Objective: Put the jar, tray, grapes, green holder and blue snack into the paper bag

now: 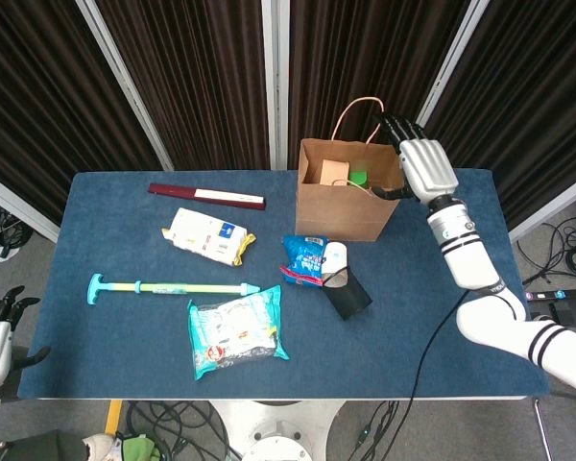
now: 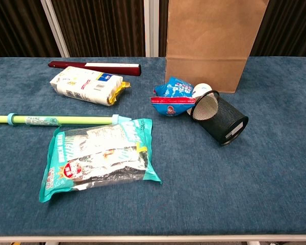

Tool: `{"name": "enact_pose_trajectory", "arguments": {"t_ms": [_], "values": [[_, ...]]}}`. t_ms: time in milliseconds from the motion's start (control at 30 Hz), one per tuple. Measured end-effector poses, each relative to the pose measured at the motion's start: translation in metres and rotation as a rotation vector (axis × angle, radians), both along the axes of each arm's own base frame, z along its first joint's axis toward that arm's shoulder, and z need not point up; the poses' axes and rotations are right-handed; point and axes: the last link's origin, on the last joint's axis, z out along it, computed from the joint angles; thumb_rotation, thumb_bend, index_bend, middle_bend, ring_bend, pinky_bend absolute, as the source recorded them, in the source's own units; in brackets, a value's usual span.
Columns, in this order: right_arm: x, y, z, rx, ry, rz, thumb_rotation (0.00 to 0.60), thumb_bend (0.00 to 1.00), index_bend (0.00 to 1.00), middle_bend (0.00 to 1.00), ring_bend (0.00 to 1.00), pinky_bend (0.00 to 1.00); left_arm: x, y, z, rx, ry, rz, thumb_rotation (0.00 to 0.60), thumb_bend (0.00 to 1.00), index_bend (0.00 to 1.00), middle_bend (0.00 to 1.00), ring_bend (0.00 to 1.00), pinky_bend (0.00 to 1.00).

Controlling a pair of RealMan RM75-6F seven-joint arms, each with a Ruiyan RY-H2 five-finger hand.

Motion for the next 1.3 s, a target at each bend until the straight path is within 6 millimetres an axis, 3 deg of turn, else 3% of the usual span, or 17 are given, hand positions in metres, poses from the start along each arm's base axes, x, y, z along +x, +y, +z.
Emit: {"name": "enact_pose_trajectory", "arguments": {"t_ms": [200,367,533,733,833,967,1300], "values": [[-0.015,0.042,0.027,-0.102,-0.086,0.147,0.6,0.04,0.05,0.21,0.02,0.18,0.002,0.0,0.001,0.003,0.004,-0.007,0.6,0.09,0.32,0.24,0.24,0.23],[-0.042,0.095,0.043,-0.098,-0.163,0.247,0.6,0.05,0.12,0.25,0.04,0.21,0.005,0.001,0.002,0.004,0.008,-0.02,0.6,0.09,0.32,0.24,0.23,0.23],[-0.059,0.139,0.044,0.012,-0.179,0.297,0.6,0.05,0.16,0.28,0.08,0.25,0.008,0.001,0.002,0.004,0.012,-0.025,0.6,0.1,0.32,0.24,0.23,0.23],[-0.061,0.176,0.029,0.176,-0.113,0.35,0.6,0.05,0.2,0.3,0.1,0.29,0.009,-0.001,0.003,0.007,0.013,-0.026,0.6,0.09,0.32,0.24,0.24,0.22],[-0.057,0.18,0.016,0.254,-0.064,0.348,0.6,0.05,0.2,0.29,0.1,0.29,0.009,-0.001,0.003,0.008,0.011,-0.027,0.6,0.1,0.32,0.24,0.24,0.22],[-0.048,0.171,-0.008,0.331,0.044,0.328,0.6,0.05,0.18,0.24,0.09,0.29,0.008,-0.002,0.003,0.008,0.007,-0.027,0.6,0.1,0.32,0.24,0.24,0.23],[-0.007,0.114,-0.092,0.408,0.256,0.222,0.6,0.05,0.0,0.1,0.0,0.2,0.002,-0.005,0.001,0.007,-0.004,-0.012,0.6,0.1,0.32,0.24,0.23,0.23]]}}
